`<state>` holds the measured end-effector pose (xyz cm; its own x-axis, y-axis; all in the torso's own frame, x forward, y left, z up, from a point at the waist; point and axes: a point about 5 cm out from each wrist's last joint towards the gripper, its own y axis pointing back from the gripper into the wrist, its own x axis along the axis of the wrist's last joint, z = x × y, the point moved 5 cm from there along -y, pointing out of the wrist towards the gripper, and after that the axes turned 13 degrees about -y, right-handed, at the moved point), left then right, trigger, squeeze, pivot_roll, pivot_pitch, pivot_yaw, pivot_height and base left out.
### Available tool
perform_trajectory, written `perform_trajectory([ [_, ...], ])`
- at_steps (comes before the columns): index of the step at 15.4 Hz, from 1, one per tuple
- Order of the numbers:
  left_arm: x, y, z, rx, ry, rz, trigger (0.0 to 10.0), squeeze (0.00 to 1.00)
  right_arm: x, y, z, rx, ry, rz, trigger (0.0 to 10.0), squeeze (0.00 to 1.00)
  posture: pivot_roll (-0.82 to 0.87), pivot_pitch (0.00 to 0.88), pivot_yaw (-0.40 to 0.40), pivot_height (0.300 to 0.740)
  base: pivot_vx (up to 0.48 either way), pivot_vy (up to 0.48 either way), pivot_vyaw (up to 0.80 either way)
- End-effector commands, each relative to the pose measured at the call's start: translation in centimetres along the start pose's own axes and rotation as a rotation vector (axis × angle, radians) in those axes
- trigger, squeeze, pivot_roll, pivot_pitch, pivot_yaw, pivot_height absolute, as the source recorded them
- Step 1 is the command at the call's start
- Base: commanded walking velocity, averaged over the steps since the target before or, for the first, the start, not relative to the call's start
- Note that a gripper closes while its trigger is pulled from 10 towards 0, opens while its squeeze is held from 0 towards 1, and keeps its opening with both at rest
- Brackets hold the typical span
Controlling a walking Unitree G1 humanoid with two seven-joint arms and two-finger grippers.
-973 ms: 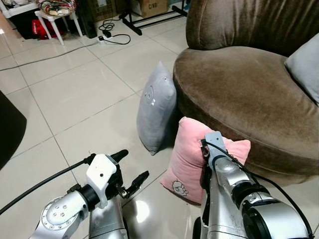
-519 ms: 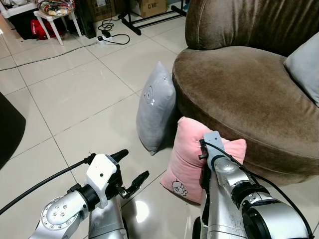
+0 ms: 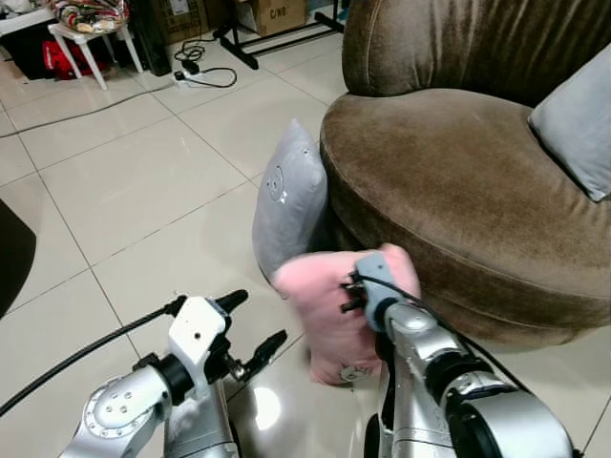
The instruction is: Move the pillow to the sofa from floor
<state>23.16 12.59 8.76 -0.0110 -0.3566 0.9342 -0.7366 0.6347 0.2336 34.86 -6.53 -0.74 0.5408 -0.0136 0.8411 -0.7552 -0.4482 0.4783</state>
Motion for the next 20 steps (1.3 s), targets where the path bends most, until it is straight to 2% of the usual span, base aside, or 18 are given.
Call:
perform_trajectory([
  [1,0.1,-0.2,0.0,0.008,0.005,0.010,10.0,0.00,0.9,-0.2,-1.2,0.059,-0.072,0.057,0.0,0.00,0.05,0.000,0.015,0.419,0.000,0.000,0.00],
  [3,0.2,-0.5,-0.1,0.033,0.009,0.024,10.0,0.00,2.8,0.1,-2.0,0.133,-0.127,0.164,0.0,0.00,0.04,0.000,0.008,0.419,0.000,0.000,0.00],
  [5,0.5,-0.6,-0.6,0.095,0.012,0.047,10.0,0.00,7.0,2.1,-1.6,0.197,-0.229,0.364,0.0,0.00,0.03,0.000,0.006,0.419,0.000,0.000,0.00],
  [7,0.7,-0.6,-0.6,0.109,0.015,0.056,10.0,0.00,9.2,3.6,-1.4,0.213,-0.269,0.455,0.0,0.00,0.02,0.000,0.008,0.419,0.000,0.000,0.00],
  [8,0.8,-0.6,-0.5,0.116,0.020,0.061,10.0,0.00,12.4,6.0,-1.0,0.235,-0.320,0.580,0.0,0.00,0.01,0.000,0.011,0.419,0.000,0.000,0.00],
  [9,0.8,-0.7,-0.5,0.118,0.021,0.064,10.0,0.00,14.4,7.5,-0.7,0.243,-0.340,0.653,0.0,0.00,0.00,0.000,0.013,0.419,0.000,0.000,0.00],
  [10,0.9,-1.0,-0.5,0.121,0.020,0.071,10.0,0.00,17.9,10.0,0.0,0.247,-0.355,0.773,0.0,0.00,-0.01,0.000,0.015,0.419,0.000,0.000,0.00],
  [11,1.2,-1.4,-0.7,0.130,0.007,0.085,10.0,0.00,22.0,13.1,0.9,0.251,-0.344,0.904,0.0,0.00,-0.02,0.000,0.016,0.419,0.000,0.000,0.00],
  [14,1.7,-1.6,-1.2,0.150,-0.013,0.100,10.0,0.00,26.9,17.3,1.6,0.260,-0.328,1.046,0.0,0.00,-0.03,0.000,0.008,0.419,0.000,0.000,0.00],
  [15,1.9,-1.6,-1.5,0.165,-0.022,0.106,10.0,0.00,28.1,18.5,1.6,0.252,-0.294,1.075,0.0,0.00,-0.03,0.000,0.004,0.419,0.000,0.000,0.00],
  [16,2.5,-1.5,-2.4,0.213,-0.038,0.123,10.0,0.00,29.1,19.1,1.7,0.177,-0.200,1.079,0.0,0.00,-0.03,0.000,-0.007,0.419,0.000,0.000,0.00],
  [17,2.7,-1.4,-2.6,0.230,-0.041,0.129,10.0,0.00,28.9,18.8,1.6,0.145,-0.169,1.059,0.0,0.00,-0.03,0.000,-0.007,0.419,0.000,0.000,0.00],
  [18,3.0,-1.4,-3.0,0.257,-0.043,0.136,10.0,0.00,26.8,16.8,1.9,0.063,-0.167,0.963,3.3,0.00,-0.02,0.000,-0.015,0.419,0.000,0.000,0.00],
  [19,3.0,-1.4,-3.0,0.263,-0.049,0.137,10.0,0.00,24.1,14.2,2.1,-0.034,-0.160,0.829,10.0,0.00,-0.02,0.000,-0.020,0.419,0.000,0.000,0.00],
  [20,3.0,-1.4,-3.0,0.268,-0.049,0.138,10.0,0.00,22.8,13.3,1.9,-0.045,-0.146,0.785,10.0,0.00,-0.02,0.000,-0.023,0.419,0.000,0.000,0.00],
])
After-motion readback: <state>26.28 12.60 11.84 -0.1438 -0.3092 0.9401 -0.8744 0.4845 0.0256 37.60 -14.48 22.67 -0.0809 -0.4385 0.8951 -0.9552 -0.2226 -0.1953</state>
